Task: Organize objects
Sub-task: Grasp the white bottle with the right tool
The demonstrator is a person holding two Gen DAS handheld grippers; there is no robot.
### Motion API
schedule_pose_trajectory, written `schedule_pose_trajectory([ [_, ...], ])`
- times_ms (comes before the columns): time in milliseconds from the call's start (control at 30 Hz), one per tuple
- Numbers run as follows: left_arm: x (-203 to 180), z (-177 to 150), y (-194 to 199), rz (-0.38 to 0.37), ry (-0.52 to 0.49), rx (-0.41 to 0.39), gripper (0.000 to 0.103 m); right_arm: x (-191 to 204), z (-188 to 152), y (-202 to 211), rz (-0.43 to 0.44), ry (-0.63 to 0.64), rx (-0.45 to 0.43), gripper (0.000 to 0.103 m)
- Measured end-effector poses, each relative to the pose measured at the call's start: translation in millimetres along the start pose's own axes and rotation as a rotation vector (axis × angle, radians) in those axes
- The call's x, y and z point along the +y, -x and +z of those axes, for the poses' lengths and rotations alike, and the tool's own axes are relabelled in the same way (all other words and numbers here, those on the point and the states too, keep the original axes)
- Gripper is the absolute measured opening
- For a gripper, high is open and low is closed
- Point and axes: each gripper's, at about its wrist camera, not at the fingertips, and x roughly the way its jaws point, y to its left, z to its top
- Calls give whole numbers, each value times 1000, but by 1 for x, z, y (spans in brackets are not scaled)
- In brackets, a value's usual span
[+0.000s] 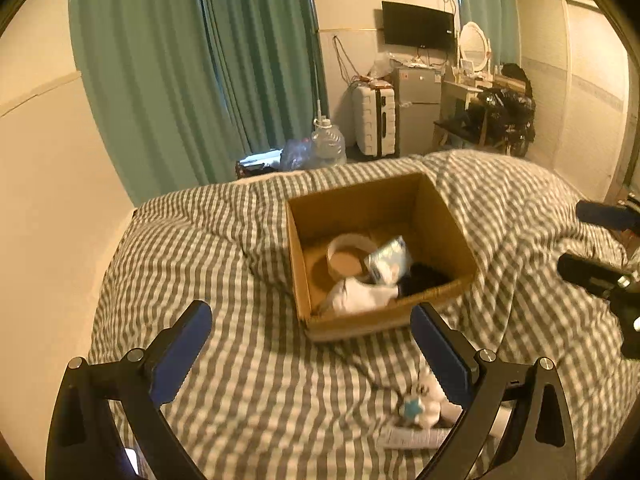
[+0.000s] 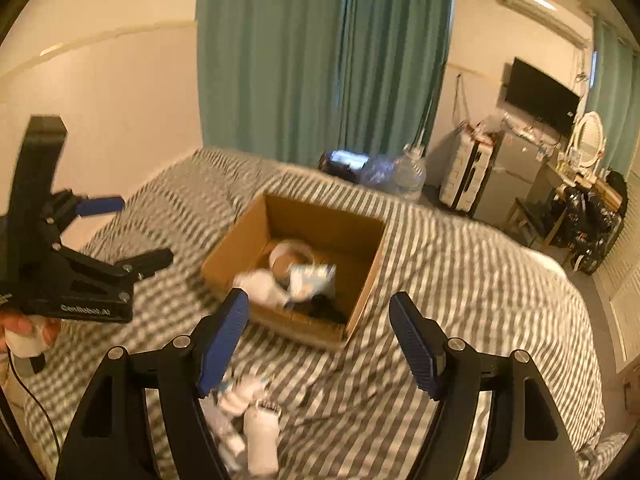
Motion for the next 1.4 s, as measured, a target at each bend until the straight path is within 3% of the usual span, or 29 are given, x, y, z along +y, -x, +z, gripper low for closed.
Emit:
schedule_pose_trajectory([
  [400, -38, -79, -52, 80, -44, 103, 102, 7, -90, -91, 111, -59, 258, 73],
  [633, -41, -96, -74, -5, -37, 160, 102, 17, -114, -113, 113, -54, 357, 72],
  [767, -35, -106, -87, -41, 4, 208, 102, 25, -120, -121, 119, -25, 400, 67],
  [1000, -30, -111, -90, -58, 28, 220, 102, 40, -126, -131, 134, 34, 453, 64],
  [1100, -28, -112, -90, -56, 39, 224, 102, 47, -132, -137, 132, 67, 483, 55],
  [1133, -27, -112, -89, -55, 42, 223, 102, 49, -135, -138, 135, 75, 494, 44],
  [1167, -27, -113, -90, -53, 43, 223, 102, 50, -135, -138, 129, 82, 494, 44],
  [1300, -27, -113, -90, -51, 43, 225, 102, 50, -136, -131, 109, 82, 462, 44],
  [1400, -28, -115, -93, -43, 43, 247, 102, 35, -130, -115, 85, 17, 381, 44],
])
